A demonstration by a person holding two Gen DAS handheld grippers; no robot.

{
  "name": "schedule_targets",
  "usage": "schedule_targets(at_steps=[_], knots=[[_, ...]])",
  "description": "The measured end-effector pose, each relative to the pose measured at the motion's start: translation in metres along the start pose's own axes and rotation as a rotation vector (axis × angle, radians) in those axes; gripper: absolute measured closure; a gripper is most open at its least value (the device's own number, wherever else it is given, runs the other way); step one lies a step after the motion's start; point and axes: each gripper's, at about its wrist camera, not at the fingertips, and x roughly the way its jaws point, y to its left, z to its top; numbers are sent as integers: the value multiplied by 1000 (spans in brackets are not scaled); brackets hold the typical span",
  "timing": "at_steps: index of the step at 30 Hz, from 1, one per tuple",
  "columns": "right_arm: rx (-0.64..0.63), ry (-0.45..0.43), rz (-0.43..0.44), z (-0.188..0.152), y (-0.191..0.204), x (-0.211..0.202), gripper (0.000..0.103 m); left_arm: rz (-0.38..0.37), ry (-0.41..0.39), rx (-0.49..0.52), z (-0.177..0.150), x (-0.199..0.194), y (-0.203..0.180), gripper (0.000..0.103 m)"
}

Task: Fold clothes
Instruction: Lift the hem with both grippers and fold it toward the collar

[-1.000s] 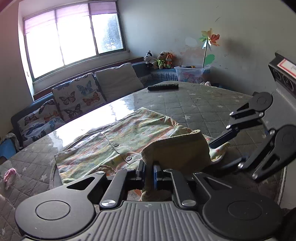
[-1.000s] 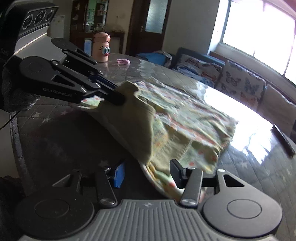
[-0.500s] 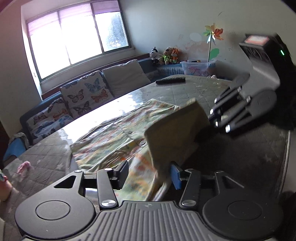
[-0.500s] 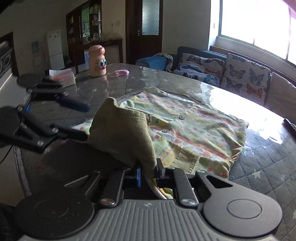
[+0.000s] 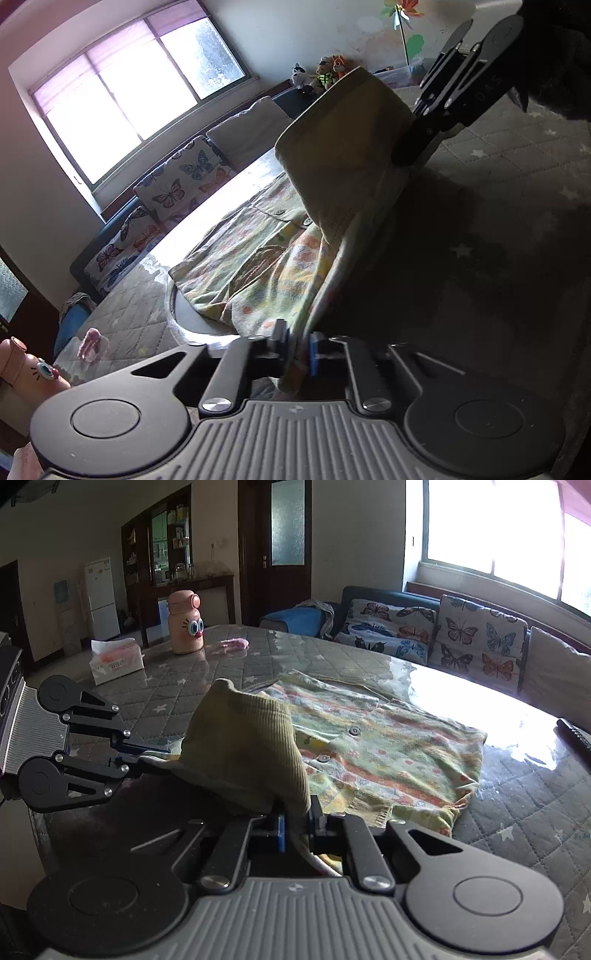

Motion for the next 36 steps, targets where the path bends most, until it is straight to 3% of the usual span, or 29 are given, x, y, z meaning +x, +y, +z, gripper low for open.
schedule_targets(at_steps=[5,12,16,24,30,36], knots=[[1,-40,12,2,4,-23,94,-25,-38,-59,11,-27,11,97],[-14,-61,89,-1,20,-89,95,-116,-71,-134,24,-100,11,97],[-46,-63,87,7,25,-100,95,-107,-71,-142,34,-109,11,97],[-41,-58,59,45,-2,-61,95,-80,-60,-221,49,-58,60,97],[-18,9,31,72,-34,4,95,-88,14,-288,54,6,95,96],[23,68,9,69,-51,64,95,-94,120,-356,45,66,112,96]])
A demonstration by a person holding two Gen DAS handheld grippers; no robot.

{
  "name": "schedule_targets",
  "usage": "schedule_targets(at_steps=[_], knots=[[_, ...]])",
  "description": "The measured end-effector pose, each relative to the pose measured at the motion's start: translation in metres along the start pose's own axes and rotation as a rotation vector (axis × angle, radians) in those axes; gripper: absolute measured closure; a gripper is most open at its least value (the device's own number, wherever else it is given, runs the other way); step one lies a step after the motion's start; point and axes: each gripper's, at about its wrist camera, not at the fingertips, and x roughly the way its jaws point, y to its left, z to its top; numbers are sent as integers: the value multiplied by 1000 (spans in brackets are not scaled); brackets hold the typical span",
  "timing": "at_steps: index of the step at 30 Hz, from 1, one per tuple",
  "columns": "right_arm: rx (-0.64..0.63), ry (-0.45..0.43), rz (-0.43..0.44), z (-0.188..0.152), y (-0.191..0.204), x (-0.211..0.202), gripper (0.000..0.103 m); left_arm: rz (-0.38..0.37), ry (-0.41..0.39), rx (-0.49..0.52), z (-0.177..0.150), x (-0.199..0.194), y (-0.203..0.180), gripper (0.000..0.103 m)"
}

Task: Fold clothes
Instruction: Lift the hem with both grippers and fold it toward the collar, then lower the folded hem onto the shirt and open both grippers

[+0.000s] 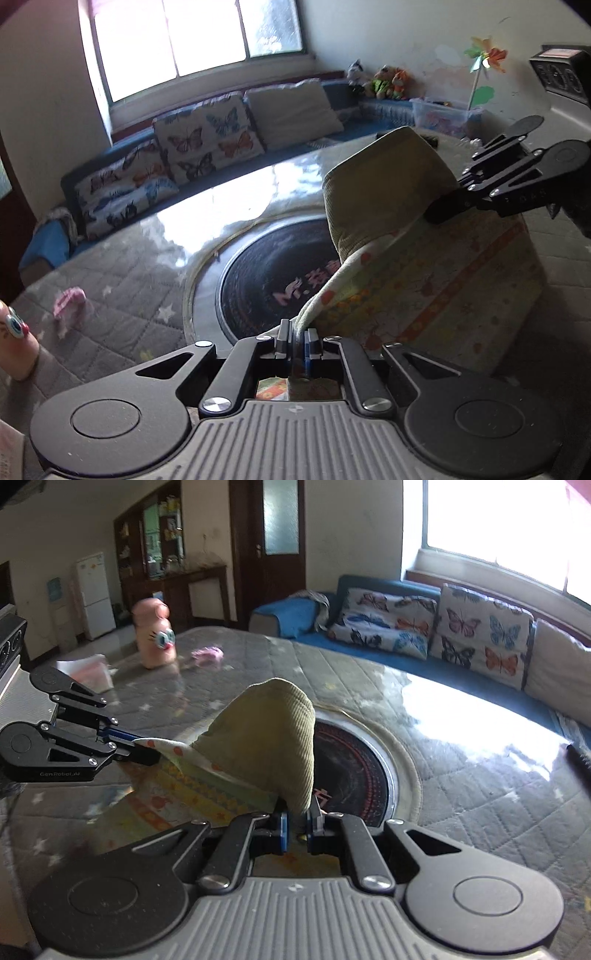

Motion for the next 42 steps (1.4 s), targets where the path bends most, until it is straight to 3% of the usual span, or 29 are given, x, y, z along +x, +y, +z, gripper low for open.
schedule_targets(at_steps=[6,13,17,19,23,31,36,42], knots=[[71,26,-36,-12,-14,46,89,11,52,-53,-7,32,11,95],[134,-21,-95,-27,-28,29,69,16,68,-61,-8,37,11,93],[157,-21,-141,-44,-33,6,69,35,88,-69,-5,42,15,88],[183,4,-145,-55,-39,2,70,55,97,-83,-3,43,18,80],[248,32,-149,-71,-53,6,76,85,117,-115,-1,48,26,78],[233,-31,-104,-50,-47,3,75,149,73,-160,13,32,32,76],[224,-10,-41,-36,-36,33,76,33,51,-188,29,33,18,80],[242,15,-47,-32,-39,57,77,-64,78,-155,44,64,-7,82]])
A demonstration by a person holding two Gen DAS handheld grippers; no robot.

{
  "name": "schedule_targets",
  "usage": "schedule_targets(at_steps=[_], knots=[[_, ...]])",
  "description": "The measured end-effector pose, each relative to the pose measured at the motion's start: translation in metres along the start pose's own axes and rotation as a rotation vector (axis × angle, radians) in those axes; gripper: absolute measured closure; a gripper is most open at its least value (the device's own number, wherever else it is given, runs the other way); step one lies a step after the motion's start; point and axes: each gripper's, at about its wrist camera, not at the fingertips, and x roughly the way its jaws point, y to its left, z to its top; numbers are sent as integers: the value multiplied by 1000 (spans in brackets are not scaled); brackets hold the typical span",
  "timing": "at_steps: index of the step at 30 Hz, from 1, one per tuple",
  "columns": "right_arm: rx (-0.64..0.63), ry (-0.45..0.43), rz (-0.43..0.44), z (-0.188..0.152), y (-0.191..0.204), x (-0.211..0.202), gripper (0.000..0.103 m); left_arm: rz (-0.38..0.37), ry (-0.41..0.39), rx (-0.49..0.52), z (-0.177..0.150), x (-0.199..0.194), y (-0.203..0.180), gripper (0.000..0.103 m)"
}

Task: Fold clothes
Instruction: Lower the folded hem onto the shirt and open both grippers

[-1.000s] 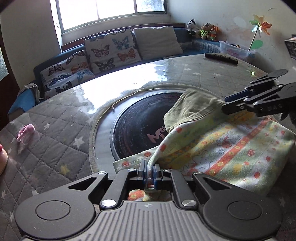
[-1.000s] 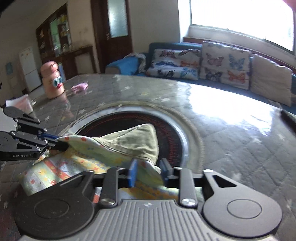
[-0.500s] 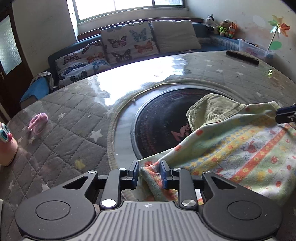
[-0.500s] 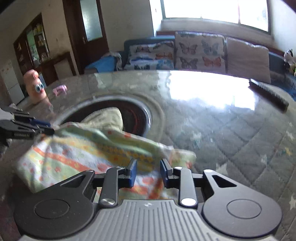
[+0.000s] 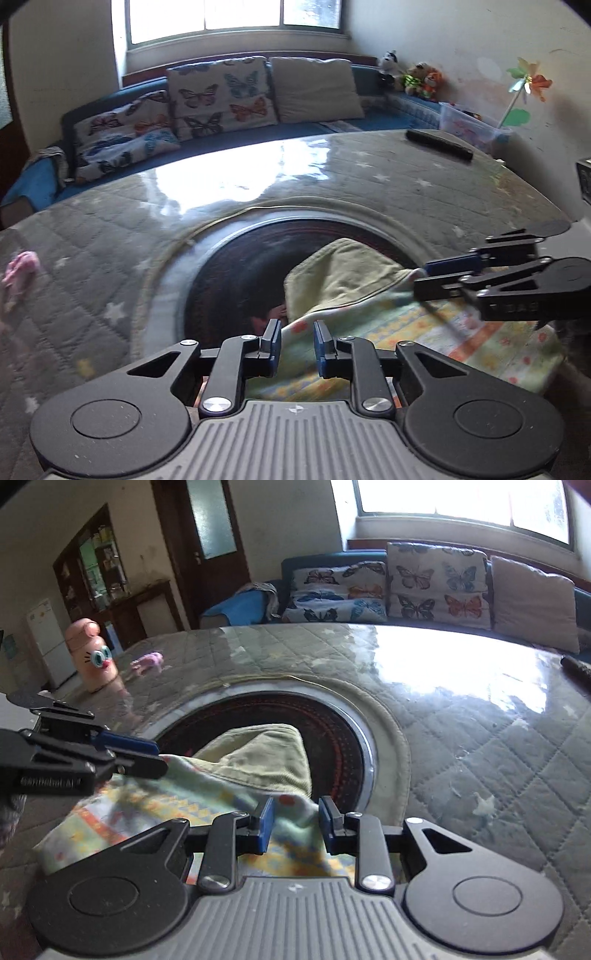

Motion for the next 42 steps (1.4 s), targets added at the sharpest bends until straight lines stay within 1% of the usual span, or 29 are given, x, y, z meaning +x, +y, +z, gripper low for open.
schedule_targets(at_steps=[4,6,9,11,14,18,20,22,26,29,32,34,35,37,38,42], knots=[[14,5,-13,-1,-3,4,78,7,31,12,3,23,-3,82],[-11,-9,-30,1,1,-2,78,0,35,8,3,26,-2,82],[-41,-25,11,3,10,-18,78,5,22,9,3,20,-3,82],[-85,-32,36,2,21,-28,78,-4,4,13,3,13,-6,82],[-142,-8,97,-3,38,-37,78,-26,-1,8,2,10,-11,82],[-211,27,140,-16,61,-39,78,2,5,35,-1,16,-18,82],[-246,45,141,-26,72,-40,78,19,2,40,-3,19,-19,82],[-284,47,139,-35,82,-45,78,30,-7,44,-4,18,-19,82],[-326,41,154,-50,97,-58,78,39,-33,22,-8,8,-18,82],[-330,38,153,-59,103,-61,78,37,-74,28,-16,-12,-21,81],[-298,20,166,-61,102,-68,78,38,-104,59,-31,-35,-29,81],[-270,1,162,-60,99,-72,78,24,-120,67,-43,-49,-34,81],[-256,-7,157,-60,98,-73,78,19,-124,67,-50,-55,-37,81],[-235,12,152,-64,95,-71,78,9,-130,65,-64,-63,-43,81],[-224,21,150,-66,93,-70,77,11,-125,60,-70,-64,-44,81],[-211,7,147,-69,90,-76,77,27,-105,25,-91,-68,-45,80]])
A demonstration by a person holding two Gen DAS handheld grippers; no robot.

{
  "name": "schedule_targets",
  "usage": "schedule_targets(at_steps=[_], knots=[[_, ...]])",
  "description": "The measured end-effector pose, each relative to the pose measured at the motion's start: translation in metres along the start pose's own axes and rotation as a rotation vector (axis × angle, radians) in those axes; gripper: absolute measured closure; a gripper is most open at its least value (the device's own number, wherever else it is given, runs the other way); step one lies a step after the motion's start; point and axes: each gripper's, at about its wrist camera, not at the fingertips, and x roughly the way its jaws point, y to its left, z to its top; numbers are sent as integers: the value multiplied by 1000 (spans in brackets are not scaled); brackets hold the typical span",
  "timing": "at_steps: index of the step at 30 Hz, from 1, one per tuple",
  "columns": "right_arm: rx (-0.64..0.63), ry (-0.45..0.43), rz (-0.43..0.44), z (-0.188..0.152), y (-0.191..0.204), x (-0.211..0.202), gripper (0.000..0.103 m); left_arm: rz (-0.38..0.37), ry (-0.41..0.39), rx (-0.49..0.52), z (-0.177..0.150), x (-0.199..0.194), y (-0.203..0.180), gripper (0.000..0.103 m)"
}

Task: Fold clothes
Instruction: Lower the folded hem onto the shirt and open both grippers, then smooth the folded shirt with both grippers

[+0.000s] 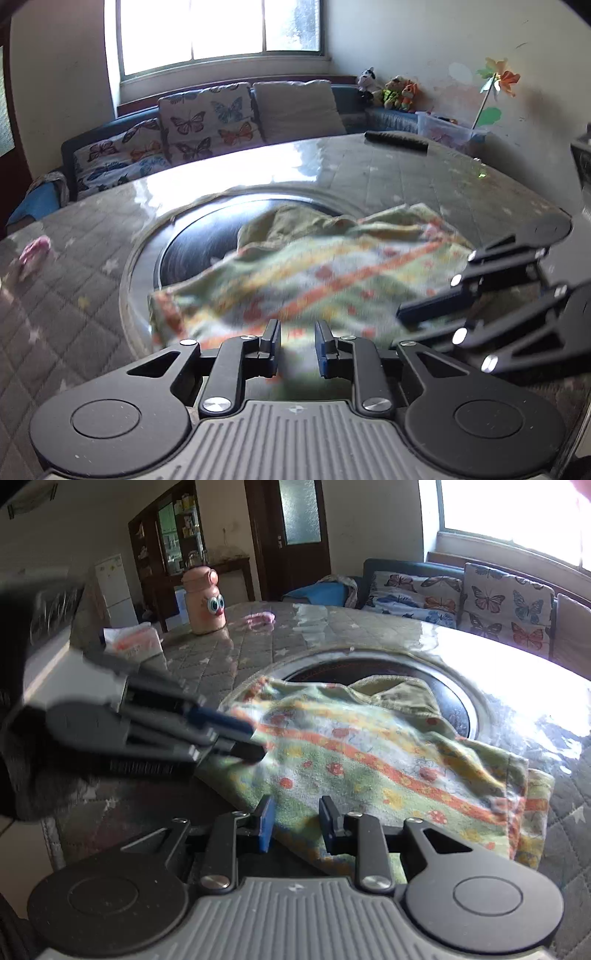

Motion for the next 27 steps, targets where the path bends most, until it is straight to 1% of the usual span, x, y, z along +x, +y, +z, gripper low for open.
schedule_targets(at_steps=[2,6,11,15,18,21,26,27], knots=[[16,-26,-15,-1,-4,-7,77,8,-4,-35,-5,-4,6,79],[72,-5,-54,-11,-17,-8,77,25,-6,-95,-13,-9,17,79],[146,-17,-116,-26,-34,-24,77,40,-12,-128,-19,-17,27,79],[206,-24,-172,-39,-52,-35,77,60,-5,-140,-24,-17,32,79],[231,-28,-182,-45,-59,-45,77,68,-4,-146,-26,-17,34,79],[233,-35,-199,-42,-61,-49,77,70,-1,-149,-26,-17,35,79],[240,-45,-228,-37,-68,-42,77,71,0,-148,-26,-17,35,79],[252,-33,-230,-39,-71,-39,79,72,1,-149,-26,-17,35,79]])
